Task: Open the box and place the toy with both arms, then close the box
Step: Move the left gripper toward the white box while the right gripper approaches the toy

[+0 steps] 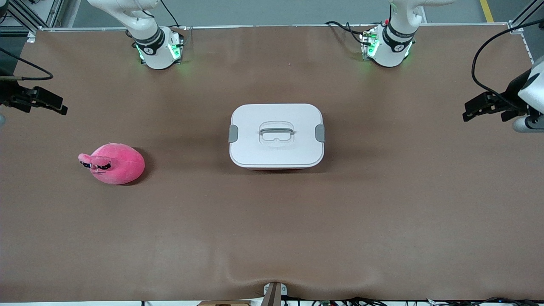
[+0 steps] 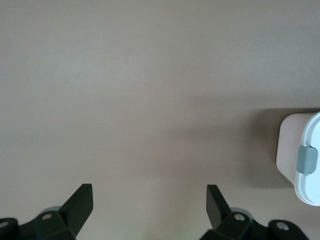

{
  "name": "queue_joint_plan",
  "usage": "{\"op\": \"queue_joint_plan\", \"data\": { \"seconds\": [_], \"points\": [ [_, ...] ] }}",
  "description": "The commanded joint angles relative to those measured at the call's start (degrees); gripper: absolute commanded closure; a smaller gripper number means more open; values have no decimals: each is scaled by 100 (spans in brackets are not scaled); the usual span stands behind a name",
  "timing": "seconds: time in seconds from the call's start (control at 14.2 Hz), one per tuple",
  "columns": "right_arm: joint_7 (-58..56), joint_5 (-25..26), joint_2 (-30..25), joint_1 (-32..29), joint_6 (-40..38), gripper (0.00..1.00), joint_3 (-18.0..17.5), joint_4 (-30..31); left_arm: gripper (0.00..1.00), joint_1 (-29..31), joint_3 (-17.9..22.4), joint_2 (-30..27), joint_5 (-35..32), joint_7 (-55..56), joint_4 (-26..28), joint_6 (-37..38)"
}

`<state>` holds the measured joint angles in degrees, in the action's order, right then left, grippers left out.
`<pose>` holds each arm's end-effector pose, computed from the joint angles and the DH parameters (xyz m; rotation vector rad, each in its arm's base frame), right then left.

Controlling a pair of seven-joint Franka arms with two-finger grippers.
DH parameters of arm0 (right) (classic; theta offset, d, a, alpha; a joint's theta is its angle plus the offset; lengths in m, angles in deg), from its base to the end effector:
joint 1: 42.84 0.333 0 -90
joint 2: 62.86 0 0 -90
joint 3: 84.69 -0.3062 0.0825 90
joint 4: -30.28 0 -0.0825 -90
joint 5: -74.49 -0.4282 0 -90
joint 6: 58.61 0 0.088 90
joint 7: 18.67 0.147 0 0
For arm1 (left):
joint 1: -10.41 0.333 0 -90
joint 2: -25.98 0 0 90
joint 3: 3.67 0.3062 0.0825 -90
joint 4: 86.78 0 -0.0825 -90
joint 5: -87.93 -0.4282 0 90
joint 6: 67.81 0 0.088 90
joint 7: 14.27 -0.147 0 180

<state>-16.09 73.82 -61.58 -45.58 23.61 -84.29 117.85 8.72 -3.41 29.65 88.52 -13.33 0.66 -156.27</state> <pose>0.5854 -0.0302 0.5722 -3.1205 0.1545 0.1809 0.6125 -0.0169 0.5566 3.1317 -0.0135 -0.0727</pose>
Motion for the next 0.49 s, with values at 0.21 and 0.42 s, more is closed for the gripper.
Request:
{"op": "queue_joint_plan", "data": {
  "seconds": [0.21,0.42],
  "points": [
    [-99,120,293,-298,-83,0,-49,-117,0,-33,88,494,125,272,-385,22],
    [-99,251,653,-307,-92,0,-58,-179,0,-86,70,644,213,1204,-421,13]
  ]
}}
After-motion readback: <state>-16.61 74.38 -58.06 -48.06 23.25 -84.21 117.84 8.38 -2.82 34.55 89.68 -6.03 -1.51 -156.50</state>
